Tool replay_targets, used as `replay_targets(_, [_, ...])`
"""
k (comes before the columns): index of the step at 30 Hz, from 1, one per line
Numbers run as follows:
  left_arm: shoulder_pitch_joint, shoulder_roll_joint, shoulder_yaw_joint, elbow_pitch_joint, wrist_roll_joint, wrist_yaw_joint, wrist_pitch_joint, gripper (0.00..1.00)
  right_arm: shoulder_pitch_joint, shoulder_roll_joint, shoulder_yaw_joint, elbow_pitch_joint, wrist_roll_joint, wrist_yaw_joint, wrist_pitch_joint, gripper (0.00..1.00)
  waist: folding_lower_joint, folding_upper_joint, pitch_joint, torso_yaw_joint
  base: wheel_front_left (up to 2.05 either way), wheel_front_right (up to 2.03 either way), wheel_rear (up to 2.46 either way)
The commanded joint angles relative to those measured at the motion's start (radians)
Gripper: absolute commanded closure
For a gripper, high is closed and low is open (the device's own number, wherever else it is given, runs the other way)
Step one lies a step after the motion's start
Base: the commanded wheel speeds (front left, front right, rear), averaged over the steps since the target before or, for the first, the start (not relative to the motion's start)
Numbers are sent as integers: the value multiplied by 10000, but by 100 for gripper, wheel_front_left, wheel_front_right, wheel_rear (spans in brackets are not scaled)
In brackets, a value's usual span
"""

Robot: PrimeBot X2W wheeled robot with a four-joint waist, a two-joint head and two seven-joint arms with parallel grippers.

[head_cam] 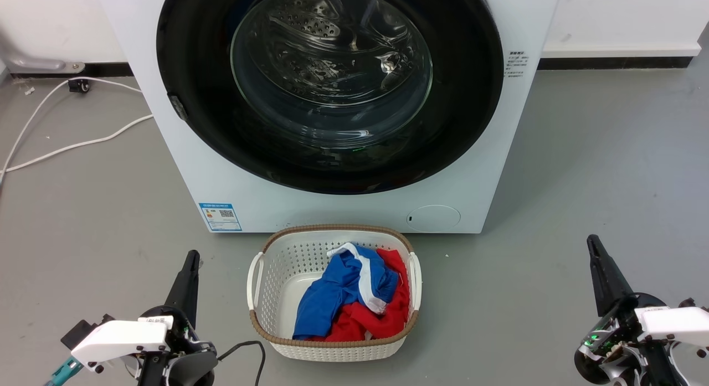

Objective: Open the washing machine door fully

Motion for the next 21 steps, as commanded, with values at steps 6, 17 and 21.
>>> replay_targets(6, [-88,-25,38,3,35,-22,36,100,-133,38,-15,13,-73,0,8,100,0,0,0,0,0,0,0])
replay_targets(17, [-88,-27,39,3,37,-22,38,100,-134,41,-19,13,-79,0,14,100,0,0,0,0,0,0,0])
replay_targets(21, [-88,-27,40,2,38,-22,38,100,-134,42,-20,13,-82,0,14,100,0,0,0,0,0,0,0])
